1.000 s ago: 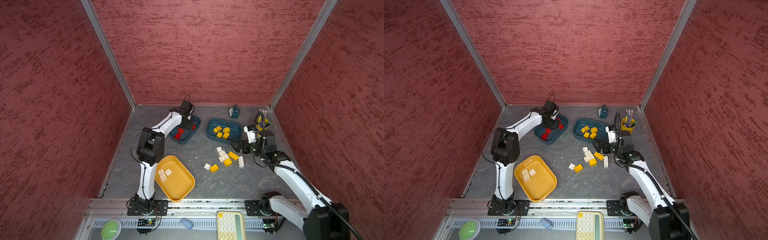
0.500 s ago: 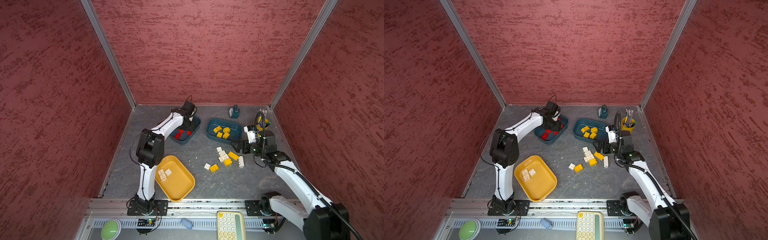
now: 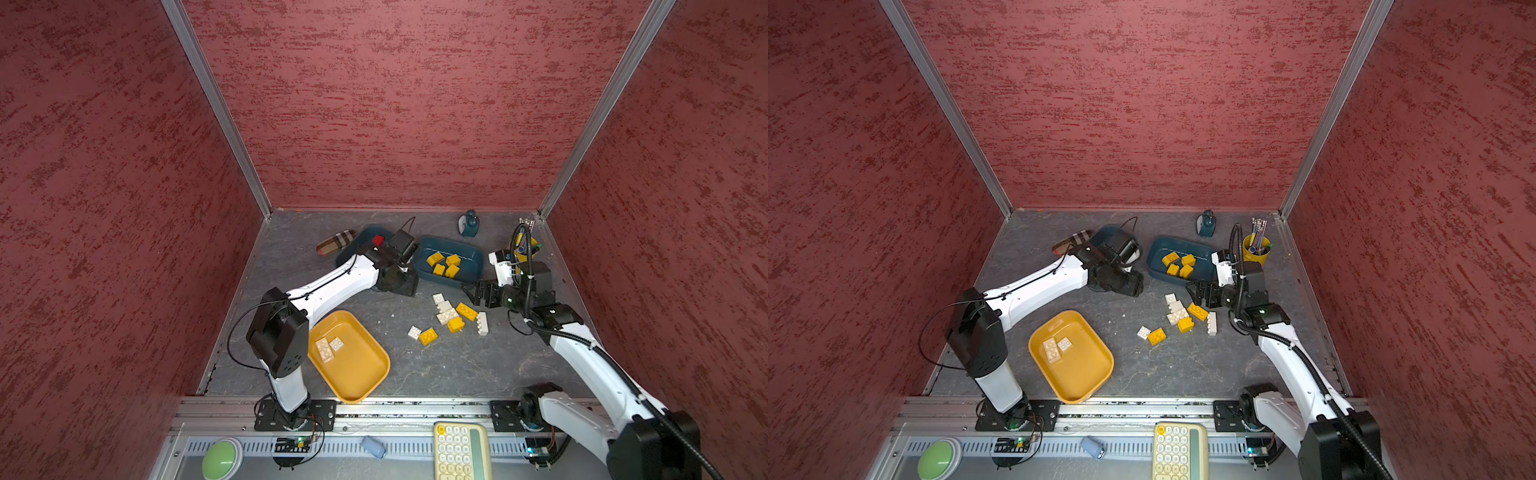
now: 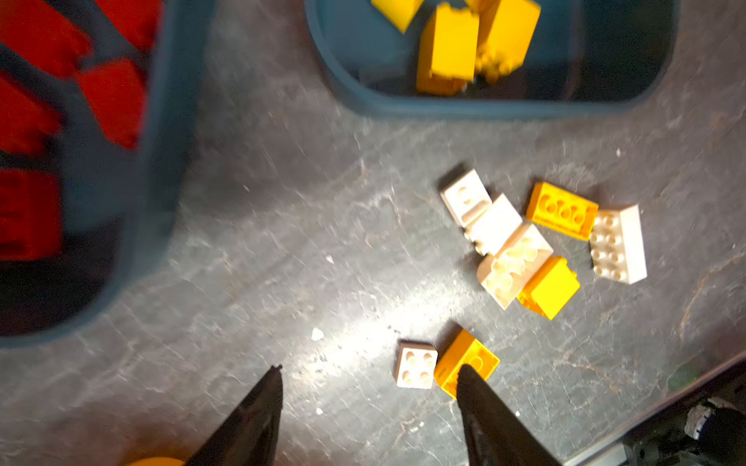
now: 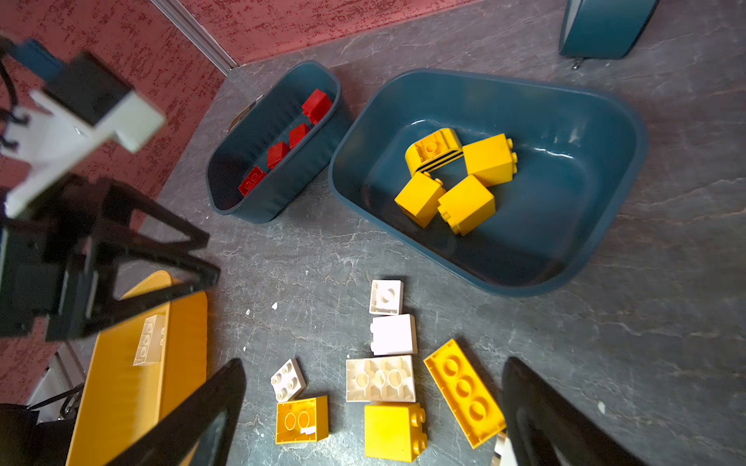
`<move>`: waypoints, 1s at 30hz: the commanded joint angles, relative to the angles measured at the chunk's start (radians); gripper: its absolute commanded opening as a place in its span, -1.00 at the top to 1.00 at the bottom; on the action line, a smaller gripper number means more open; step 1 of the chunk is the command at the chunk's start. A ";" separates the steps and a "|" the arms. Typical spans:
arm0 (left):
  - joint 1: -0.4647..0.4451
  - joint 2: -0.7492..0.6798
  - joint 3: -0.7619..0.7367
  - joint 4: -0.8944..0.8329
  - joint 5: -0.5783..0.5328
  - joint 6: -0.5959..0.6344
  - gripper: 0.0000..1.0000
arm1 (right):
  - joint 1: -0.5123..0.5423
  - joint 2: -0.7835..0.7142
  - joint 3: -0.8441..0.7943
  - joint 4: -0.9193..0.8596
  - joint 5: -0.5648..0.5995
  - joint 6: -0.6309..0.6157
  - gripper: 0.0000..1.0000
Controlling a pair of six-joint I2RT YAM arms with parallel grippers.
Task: Sort the legos into containers by color
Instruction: 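Open the left gripper to drop the red brick and return to the pile, then lower the left gripper onto a small white brick and grasp it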
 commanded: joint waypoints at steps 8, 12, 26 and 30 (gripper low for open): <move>-0.107 -0.004 -0.171 0.075 -0.015 -0.275 -0.37 | -0.005 -0.030 -0.027 0.026 -0.029 -0.012 -0.98; -0.120 0.014 -0.202 0.140 -0.033 -0.374 -0.34 | -0.006 -0.035 -0.029 0.025 -0.033 -0.011 -0.98; -0.229 0.172 -0.064 -0.026 -0.258 -0.923 -0.30 | -0.007 -0.047 -0.035 0.008 -0.035 -0.027 -0.98; -0.243 0.221 -0.038 -0.053 -0.234 -0.991 -0.28 | -0.007 -0.052 -0.043 0.012 -0.045 -0.025 -0.98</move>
